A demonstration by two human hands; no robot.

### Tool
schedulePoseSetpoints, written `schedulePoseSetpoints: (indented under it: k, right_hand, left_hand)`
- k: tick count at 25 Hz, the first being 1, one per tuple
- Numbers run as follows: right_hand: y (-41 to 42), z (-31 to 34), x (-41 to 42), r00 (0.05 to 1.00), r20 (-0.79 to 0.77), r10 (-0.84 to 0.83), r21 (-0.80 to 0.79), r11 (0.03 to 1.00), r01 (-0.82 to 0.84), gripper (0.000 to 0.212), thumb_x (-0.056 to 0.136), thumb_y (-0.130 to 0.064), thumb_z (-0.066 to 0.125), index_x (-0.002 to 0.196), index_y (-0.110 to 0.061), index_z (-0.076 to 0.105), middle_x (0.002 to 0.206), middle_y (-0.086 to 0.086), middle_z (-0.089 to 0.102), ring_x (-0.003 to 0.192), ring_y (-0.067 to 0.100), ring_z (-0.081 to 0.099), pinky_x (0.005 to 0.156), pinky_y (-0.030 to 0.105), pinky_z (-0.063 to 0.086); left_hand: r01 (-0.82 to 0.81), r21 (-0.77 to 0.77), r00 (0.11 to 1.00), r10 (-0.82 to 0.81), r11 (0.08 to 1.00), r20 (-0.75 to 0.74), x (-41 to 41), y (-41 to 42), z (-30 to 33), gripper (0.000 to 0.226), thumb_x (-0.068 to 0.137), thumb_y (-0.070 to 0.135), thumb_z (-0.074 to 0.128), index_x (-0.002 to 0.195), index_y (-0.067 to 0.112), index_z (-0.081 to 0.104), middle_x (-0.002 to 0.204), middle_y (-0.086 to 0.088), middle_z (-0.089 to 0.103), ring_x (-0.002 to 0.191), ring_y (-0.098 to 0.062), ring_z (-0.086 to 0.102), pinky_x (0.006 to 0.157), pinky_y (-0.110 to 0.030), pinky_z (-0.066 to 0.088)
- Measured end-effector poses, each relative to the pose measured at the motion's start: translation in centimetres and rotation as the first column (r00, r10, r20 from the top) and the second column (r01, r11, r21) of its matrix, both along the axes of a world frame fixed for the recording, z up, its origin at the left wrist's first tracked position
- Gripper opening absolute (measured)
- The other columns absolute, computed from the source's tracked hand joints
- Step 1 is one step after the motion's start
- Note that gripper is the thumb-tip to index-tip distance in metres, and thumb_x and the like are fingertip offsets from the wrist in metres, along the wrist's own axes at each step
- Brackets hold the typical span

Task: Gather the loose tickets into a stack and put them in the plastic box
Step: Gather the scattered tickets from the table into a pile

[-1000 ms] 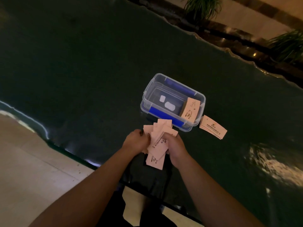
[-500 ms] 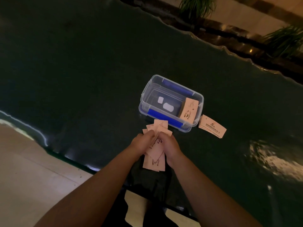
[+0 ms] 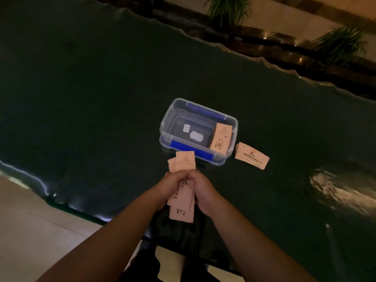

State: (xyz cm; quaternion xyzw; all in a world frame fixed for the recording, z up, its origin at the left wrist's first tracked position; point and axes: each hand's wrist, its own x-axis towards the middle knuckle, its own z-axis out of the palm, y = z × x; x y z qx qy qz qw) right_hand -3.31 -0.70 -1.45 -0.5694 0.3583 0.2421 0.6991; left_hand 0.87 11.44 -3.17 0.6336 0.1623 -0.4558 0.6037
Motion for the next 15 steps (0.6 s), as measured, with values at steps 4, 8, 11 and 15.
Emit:
schedulePoseSetpoints:
  k: [4,8,11,15]
  right_hand:
    - [-3.9,1.9,-1.5,0.993,0.083,0.089,-0.050,0.995,-0.085,0.045,0.099,-0.038,0.065,0.143,-0.033,0.058,0.115,0.002,0.081,0.104,0.023,0.079,0.096,0.048,0.061]
    - [-7.9,1.6,-4.4,0.991,0.126,-0.054,-0.018,0.998,0.057,0.042,0.096,-0.041,0.071,0.136,-0.029,0.064,0.116,0.008,0.080,0.103,0.026,0.080,0.089,0.046,0.063]
    - [-10.8,0.3,-7.1,0.952,0.100,-0.290,0.136,0.952,0.275,0.052,0.092,-0.045,0.072,0.136,-0.019,0.065,0.123,0.017,0.077,0.115,0.036,0.075,0.104,0.057,0.056]
    - [-14.6,0.8,-10.2,0.943,0.164,-0.290,0.150,0.952,0.267,0.051,0.088,-0.038,0.074,0.133,-0.015,0.068,0.122,0.018,0.078,0.116,0.038,0.074,0.106,0.059,0.052]
  left_hand:
    - [-0.094,-0.164,0.994,0.085,0.982,-0.063,-1.4,-1.1,1.6,0.033,0.099,0.026,0.052,0.128,0.013,0.064,0.093,-0.014,0.076,0.083,-0.029,0.074,0.073,-0.040,0.058]
    - [-0.167,-0.186,0.983,0.149,0.968,-0.106,-3.5,-4.6,1.7,0.034,0.096,0.019,0.053,0.127,0.009,0.064,0.109,-0.023,0.074,0.111,-0.043,0.069,0.098,-0.057,0.054]
    - [-0.223,-0.200,0.973,0.205,0.954,-0.109,-4.8,-7.6,2.1,0.032,0.097,0.014,0.052,0.127,0.009,0.062,0.114,-0.025,0.072,0.114,-0.043,0.068,0.097,-0.058,0.053]
    - [-0.253,-0.210,0.967,0.239,0.944,-0.089,-5.9,-11.3,1.8,0.039,0.096,0.012,0.060,0.134,0.013,0.058,0.119,-0.024,0.074,0.113,-0.039,0.071,0.087,-0.053,0.058]
